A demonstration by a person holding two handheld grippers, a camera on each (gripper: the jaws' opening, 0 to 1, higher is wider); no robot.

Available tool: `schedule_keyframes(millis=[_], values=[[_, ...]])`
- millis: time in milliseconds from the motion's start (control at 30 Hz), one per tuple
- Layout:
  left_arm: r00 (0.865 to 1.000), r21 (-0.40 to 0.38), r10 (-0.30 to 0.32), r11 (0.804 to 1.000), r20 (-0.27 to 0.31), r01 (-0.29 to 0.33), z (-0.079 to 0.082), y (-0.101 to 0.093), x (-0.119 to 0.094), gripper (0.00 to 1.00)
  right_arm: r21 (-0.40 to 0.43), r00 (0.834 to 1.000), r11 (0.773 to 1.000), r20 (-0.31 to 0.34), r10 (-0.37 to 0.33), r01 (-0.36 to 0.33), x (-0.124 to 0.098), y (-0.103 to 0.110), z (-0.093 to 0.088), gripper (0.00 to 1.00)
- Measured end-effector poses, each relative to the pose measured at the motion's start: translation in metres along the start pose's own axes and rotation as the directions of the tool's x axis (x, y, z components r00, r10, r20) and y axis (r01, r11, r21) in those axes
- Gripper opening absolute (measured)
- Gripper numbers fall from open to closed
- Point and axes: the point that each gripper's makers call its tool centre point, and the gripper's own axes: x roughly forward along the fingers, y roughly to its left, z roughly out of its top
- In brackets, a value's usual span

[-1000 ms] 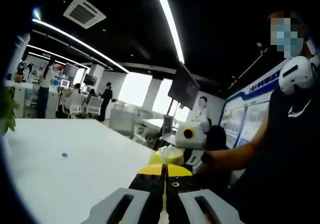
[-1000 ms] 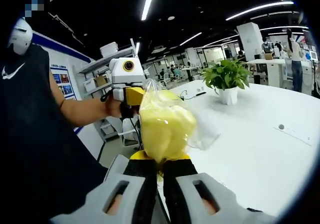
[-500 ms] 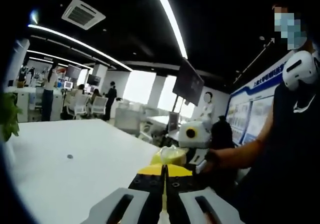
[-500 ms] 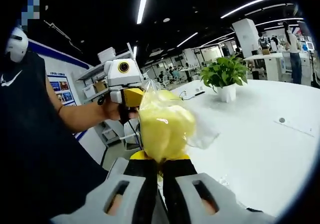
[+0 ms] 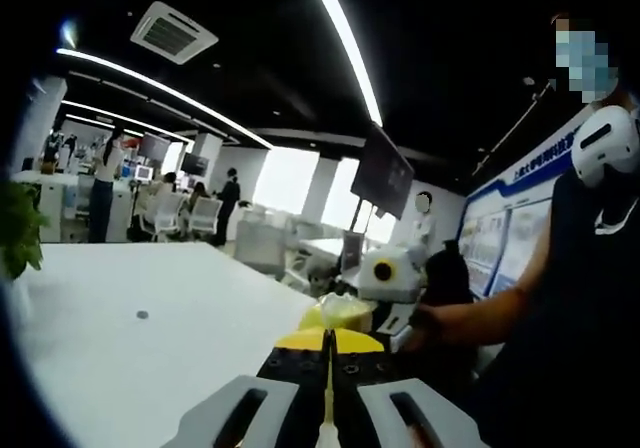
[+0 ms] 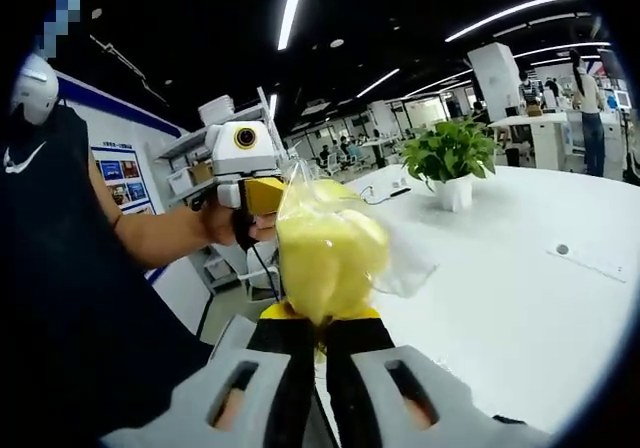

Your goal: Compare the silicone blocks by pressing each to a similar depth, holding the contact briefly, and releasing to observe deformation and rebound differences across the visible hardness samples.

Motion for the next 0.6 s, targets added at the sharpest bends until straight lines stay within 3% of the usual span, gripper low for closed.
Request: schedule_keyframes(millis=[167,600], values=[[1.0,-0.005,-0.011,1.0,-0.024,0.011,0.0018,-0.0018,-0.0053,0.0,-0.009,1.0,1.0,-0.027,0.017,-0.017,0.0023,0.008,0.0018,0.0],[1.0,0.032,0.006,0.999,-0.008,-0.006,0.0029,-0.0014,-0.0088,0.0,-0.041,1.0,0.999,-0.025,0.003,-0.005,0.0055,0.0036,0.0037,0.0]])
